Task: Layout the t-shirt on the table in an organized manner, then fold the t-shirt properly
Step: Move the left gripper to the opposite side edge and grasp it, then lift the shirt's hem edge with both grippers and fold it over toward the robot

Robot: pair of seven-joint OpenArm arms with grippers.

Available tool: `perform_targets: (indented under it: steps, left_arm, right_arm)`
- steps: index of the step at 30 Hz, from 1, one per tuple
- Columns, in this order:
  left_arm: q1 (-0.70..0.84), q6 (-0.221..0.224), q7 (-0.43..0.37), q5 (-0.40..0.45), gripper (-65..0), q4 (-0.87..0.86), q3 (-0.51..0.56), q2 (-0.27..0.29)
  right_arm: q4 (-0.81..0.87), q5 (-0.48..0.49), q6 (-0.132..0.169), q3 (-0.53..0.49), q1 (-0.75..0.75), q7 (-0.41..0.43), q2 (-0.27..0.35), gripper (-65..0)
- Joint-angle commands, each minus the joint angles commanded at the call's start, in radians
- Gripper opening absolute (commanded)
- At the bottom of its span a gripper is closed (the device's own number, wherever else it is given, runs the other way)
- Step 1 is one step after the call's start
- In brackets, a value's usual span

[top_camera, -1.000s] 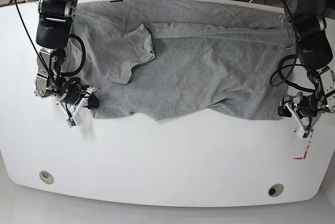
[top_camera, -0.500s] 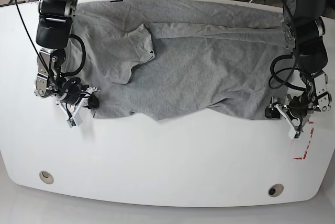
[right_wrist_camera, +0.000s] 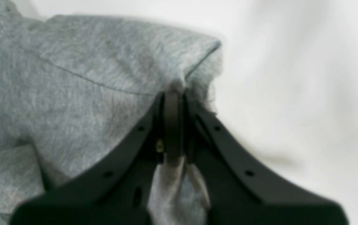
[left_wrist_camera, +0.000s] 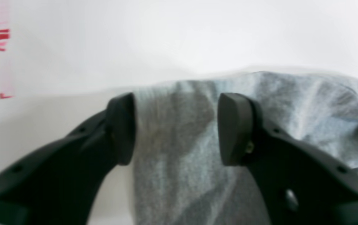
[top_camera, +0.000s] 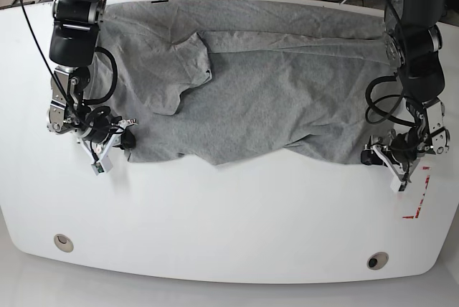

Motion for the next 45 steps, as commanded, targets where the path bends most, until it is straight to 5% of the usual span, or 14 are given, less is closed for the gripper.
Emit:
perform_targets:
  steps: [8,16,26,45]
  left_arm:
    - [0.017,0.0,0.002,0.0,-37.5,0.0,0.008,0.0]
    - [0.021,0.0,-0.029,-0.003,-65.0,0.0,0.058,0.012]
    - [0.015,0.0,-0.032,-0.005,-65.0,0.034,0.054,0.026]
    - [0.103,0.0,0.1,-0.005,-65.0,0.456,0.051,0.025]
  right_arm:
    - [0.0,0.0,0.0,0.0,0.0,0.0,0.0,-65.0]
    - [0.0,0.0,0.0,0.0,0.0,0.0,0.0,-65.0]
    - [0.04,0.0,0.0,0.0,0.0,-0.002,0.0,-65.0]
    - [0.417,0.002,0.0,0.002,-0.005,-0.279,0.0,-65.0]
